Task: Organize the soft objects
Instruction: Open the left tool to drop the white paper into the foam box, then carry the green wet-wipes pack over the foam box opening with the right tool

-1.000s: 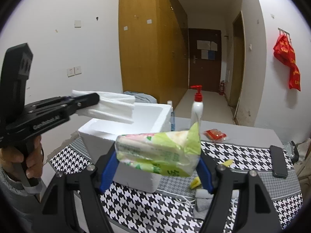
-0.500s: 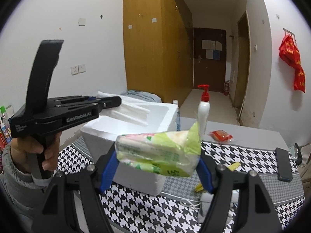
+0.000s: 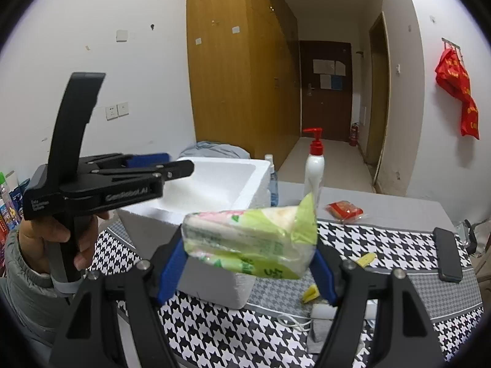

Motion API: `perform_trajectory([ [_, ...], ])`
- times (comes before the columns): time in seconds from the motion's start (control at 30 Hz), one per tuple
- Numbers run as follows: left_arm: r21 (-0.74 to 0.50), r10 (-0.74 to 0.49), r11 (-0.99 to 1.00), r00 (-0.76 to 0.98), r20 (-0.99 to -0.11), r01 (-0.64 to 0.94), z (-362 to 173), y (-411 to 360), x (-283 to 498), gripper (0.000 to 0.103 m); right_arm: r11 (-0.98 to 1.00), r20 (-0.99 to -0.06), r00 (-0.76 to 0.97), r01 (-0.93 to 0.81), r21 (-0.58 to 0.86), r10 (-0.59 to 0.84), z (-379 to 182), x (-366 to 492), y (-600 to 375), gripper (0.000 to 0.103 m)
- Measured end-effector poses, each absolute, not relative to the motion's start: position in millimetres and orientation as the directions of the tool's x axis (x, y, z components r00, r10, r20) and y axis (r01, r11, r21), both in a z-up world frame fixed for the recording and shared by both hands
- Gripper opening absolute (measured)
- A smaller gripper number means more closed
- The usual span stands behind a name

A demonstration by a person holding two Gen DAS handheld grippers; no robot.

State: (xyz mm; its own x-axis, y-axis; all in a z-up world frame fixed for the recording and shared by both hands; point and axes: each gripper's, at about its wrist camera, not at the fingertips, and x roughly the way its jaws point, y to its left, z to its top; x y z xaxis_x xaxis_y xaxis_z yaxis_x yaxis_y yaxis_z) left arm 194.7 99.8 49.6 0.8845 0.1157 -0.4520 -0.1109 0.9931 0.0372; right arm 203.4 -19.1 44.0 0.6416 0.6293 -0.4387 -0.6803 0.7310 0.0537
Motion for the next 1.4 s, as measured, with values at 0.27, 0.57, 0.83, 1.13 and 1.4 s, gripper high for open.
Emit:
perform_trajectory([
  [0.27,0.005,0.095,0.995,0.912,-0.4,-0.101,53,102,169,0.102,0.741,-0.435,0.652,-0.669,0.054,0.621,44,201,-24,0.076],
  [0.57,0.003,0.148,0.988,0.929,-0.34,-0.157,60,106,134,0.102,0.754,-0.432,0.666,-0.655,0.052,0.608,47,197,-29,0.076],
  [0.83,0.036,0.214,0.976,0.917,-0.335,-0.215,61,114,120,0.102,0.758,-0.429,0.676,-0.651,0.034,0.599,49,197,-26,0.076],
  [1.13,0.036,0.286,0.957,0.908,-0.308,-0.289,61,133,94,0.102,0.761,-0.434,0.68,-0.649,0.022,0.592,53,204,-13,0.076],
  [1.4,0.042,0.222,0.975,0.924,-0.31,-0.22,48,137,72,0.102,0.746,-0.424,0.677,-0.666,-0.004,0.602,63,204,6,0.076],
])
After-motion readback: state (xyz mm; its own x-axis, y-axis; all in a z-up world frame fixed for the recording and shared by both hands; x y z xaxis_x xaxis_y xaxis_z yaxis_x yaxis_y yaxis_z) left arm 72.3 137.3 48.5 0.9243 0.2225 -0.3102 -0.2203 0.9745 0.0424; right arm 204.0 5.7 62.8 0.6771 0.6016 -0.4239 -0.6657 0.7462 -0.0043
